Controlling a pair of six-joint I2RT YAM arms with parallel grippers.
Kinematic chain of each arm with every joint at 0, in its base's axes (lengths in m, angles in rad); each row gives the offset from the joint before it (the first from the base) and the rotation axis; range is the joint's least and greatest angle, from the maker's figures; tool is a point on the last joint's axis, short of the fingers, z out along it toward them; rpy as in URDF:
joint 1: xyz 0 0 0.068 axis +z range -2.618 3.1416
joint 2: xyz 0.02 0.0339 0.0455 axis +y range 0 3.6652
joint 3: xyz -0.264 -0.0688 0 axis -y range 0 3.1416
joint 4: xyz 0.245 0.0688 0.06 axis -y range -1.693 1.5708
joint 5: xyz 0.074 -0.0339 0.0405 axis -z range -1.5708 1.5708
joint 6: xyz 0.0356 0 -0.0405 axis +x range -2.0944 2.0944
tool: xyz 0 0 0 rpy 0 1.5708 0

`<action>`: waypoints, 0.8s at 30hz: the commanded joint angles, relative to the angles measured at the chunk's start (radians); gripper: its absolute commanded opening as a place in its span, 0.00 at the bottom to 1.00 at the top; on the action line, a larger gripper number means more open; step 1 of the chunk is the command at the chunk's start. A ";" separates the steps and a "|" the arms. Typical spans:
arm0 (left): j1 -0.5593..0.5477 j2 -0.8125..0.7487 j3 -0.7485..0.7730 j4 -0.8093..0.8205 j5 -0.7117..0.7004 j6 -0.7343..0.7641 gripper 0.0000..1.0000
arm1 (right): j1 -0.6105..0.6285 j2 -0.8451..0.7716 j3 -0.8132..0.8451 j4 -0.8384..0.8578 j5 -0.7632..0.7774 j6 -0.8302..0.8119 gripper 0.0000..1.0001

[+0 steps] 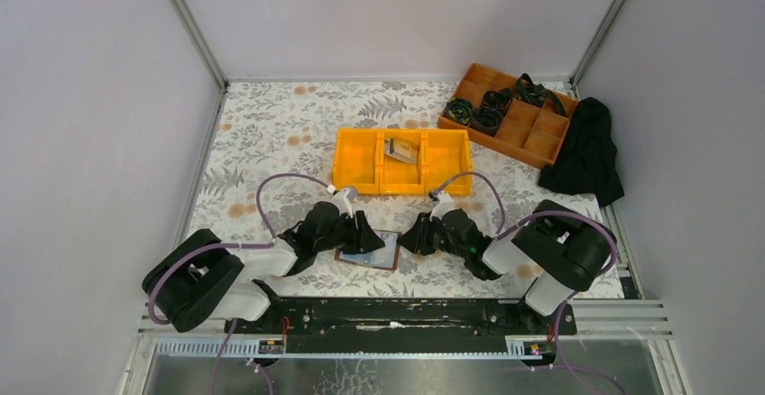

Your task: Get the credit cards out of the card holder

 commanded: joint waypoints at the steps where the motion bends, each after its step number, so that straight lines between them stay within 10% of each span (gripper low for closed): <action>1: -0.014 0.022 -0.021 0.133 0.146 -0.069 0.50 | 0.005 -0.036 0.051 -0.031 0.004 -0.026 0.25; 24: 0.058 0.027 -0.057 0.300 0.169 -0.167 0.43 | 0.005 -0.067 0.020 -0.030 0.001 -0.025 0.25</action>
